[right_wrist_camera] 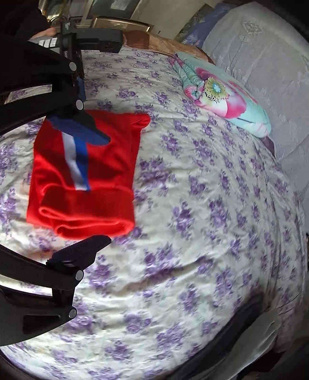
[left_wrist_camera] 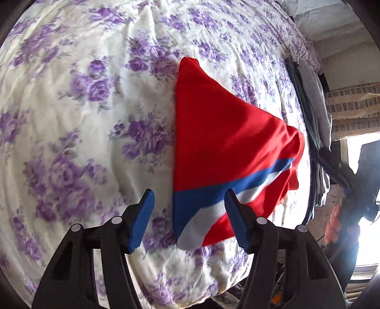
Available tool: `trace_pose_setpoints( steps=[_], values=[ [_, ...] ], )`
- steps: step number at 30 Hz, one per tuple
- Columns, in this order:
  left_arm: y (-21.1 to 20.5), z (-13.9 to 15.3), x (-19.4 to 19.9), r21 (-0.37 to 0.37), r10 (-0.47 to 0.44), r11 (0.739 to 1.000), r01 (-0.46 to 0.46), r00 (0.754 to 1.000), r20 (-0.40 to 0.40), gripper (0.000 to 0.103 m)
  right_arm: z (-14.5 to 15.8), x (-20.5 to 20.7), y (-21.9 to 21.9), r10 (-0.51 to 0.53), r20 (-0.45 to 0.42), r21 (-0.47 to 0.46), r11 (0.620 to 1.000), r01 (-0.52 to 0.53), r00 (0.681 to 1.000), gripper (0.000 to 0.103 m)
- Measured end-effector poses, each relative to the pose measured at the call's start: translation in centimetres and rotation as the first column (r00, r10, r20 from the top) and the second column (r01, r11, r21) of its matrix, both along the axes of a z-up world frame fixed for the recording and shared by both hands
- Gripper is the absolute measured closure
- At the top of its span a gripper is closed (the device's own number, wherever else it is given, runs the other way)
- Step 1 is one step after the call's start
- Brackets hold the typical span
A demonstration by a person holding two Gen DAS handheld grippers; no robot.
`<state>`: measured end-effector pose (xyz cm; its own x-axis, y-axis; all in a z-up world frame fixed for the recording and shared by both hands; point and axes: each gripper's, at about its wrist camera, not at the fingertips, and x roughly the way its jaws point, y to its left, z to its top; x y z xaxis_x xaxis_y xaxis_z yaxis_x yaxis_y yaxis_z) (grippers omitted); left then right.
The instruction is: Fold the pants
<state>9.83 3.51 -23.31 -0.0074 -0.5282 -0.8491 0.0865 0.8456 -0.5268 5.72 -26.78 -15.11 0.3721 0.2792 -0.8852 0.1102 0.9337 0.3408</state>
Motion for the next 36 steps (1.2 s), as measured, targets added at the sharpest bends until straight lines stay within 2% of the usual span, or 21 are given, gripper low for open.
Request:
trace_pose_setpoints(
  steps=[3,8,12,15,16,17,18,19,21,24,29,33,36],
  values=[
    [-0.8,-1.4,0.7,0.015,-0.016,1.000,0.016,1.000,-0.017,0.040,-2.3,-0.8,-0.4,-0.005,-0.047,0.046,0.999,0.007,0.999,0.025],
    [-1.6,-1.5,1.4,0.047,-0.034,0.998,0.034,0.999,0.011,0.033,-5.6,-1.3,-0.2,-0.002,-0.110,0.087,0.996,0.012,0.994,0.025],
    [-2.5,-1.9,2.1,0.056,-0.038,0.998,0.037,0.999,0.016,0.024,-7.8,-1.2,0.9,0.034,-0.163,0.174,0.985,-0.005,0.986,0.024],
    [-3.0,-2.2,2.1,0.050,-0.038,0.998,0.037,0.999,0.024,0.017,-8.0,-0.9,1.9,0.052,-0.149,0.149,0.988,-0.029,0.987,0.023],
    [-3.2,-2.1,2.1,0.058,-0.040,0.998,0.038,0.999,0.033,0.017,-7.8,-0.9,2.1,0.053,-0.136,0.143,0.989,-0.034,0.989,0.032],
    [-3.3,-1.9,1.9,0.062,-0.044,0.997,0.041,0.998,0.048,0.024,-7.6,-0.9,2.1,0.057,-0.128,0.135,0.990,-0.039,0.990,0.040],
    [-3.5,-1.6,1.8,0.053,-0.044,0.998,0.041,0.997,0.067,0.042,-7.3,-1.0,2.0,0.062,-0.117,0.146,0.988,-0.045,0.991,0.055],
    [-3.5,-1.1,1.6,0.063,-0.048,0.997,0.043,0.995,0.090,0.046,-6.8,-1.3,1.6,0.060,-0.095,0.169,0.985,-0.043,0.994,0.062],
    [-2.7,-0.6,1.4,0.046,-0.029,0.999,0.024,0.994,0.106,0.063,-5.9,-1.8,1.4,0.057,-0.061,0.176,0.983,-0.045,0.997,0.066],
    [-1.3,-0.7,1.3,0.002,0.019,1.000,-0.020,0.995,0.099,0.078,-5.0,-2.2,2.3,0.068,-0.022,0.128,0.990,-0.064,0.997,0.067],
    [-0.4,0.8,0.7,0.004,0.014,1.000,-0.015,0.991,0.133,0.093,-3.0,-2.7,2.8,0.055,0.054,0.105,0.993,-0.061,0.997,0.071],
    [-0.6,1.4,0.6,-0.018,0.008,1.000,-0.005,0.991,0.131,0.096,-1.0,-3.0,3.0,0.066,0.105,0.084,0.994,-0.075,0.992,0.072],
    [-1.0,0.4,0.9,0.023,-0.025,0.999,0.022,0.995,0.100,0.094,-1.1,-2.6,3.1,0.088,0.085,0.071,0.993,-0.094,0.992,0.072]
  ],
)
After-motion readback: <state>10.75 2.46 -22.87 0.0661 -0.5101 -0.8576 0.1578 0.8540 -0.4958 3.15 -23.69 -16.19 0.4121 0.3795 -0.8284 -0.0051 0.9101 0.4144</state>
